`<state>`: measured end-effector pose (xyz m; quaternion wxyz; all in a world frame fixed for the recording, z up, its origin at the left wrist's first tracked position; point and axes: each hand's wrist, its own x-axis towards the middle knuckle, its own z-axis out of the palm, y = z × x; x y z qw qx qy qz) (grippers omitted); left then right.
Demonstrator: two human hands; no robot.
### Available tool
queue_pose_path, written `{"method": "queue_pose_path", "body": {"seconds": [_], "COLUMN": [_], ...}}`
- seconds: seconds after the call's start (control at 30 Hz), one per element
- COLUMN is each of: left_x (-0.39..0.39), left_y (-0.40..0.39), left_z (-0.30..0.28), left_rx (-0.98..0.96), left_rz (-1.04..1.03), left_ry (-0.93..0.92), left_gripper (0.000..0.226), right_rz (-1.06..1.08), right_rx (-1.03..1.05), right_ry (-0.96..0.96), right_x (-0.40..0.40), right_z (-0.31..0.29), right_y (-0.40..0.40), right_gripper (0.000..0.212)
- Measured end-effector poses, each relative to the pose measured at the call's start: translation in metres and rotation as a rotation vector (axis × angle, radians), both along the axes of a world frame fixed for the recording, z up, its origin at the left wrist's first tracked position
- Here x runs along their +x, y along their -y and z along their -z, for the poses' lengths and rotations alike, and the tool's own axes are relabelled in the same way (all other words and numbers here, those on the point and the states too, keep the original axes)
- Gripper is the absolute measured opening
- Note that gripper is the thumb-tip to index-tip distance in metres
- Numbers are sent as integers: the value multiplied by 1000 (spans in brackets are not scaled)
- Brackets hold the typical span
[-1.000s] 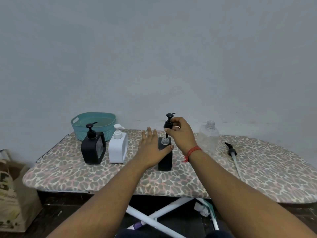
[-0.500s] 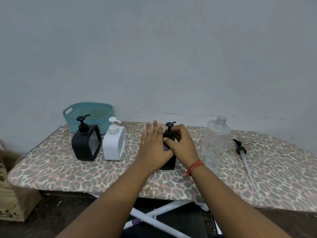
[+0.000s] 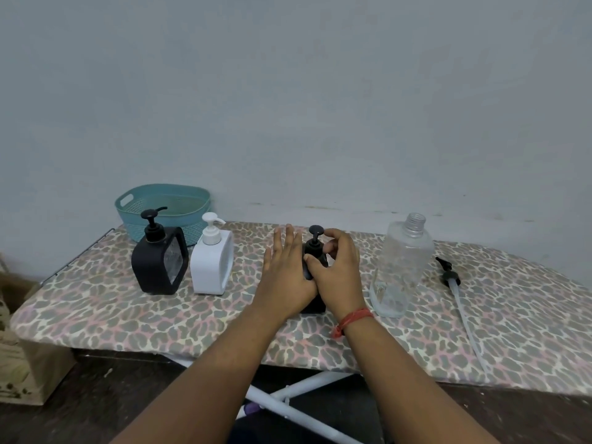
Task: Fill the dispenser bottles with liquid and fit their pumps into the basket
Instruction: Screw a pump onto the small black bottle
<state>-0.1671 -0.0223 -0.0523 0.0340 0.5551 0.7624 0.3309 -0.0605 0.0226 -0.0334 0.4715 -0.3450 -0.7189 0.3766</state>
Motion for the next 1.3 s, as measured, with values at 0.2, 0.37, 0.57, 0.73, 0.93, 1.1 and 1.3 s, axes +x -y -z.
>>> {"method": "queue_pose_path", "body": {"seconds": [0.2,0.37,0.57,0.73,0.93,1.1,1.3], "left_x": [1,2,3,3,3,2,2], "left_y": [2,3,4,4,4,1,-2], "left_z": [0,-1,-1,0,0,2,6], "left_rx": [9,-1,-7,-4,5,-11,-3], "left_rz": [-9,-7,-17,-17,-21,-38,-40], "left_ry": [8,6,4,-1,-3,5,40], "left_gripper": [86,81,73,72,66,68,78], "right_rz": [-134,-69,-16,-104,62,27,45], "right_rx": [-66,-83,7,-97,-71,-60,-107], "right_ry": [33,-9,-27,-51,-77,12,6], "right_x": [3,1,-1,-2,-6,-5,-6], "right_z": [-2,-1,4,6,9,5,0], "right_y": [-2,-1,6,5,8,4,1], "right_gripper": [76,75,76,76,67,53,25]}}
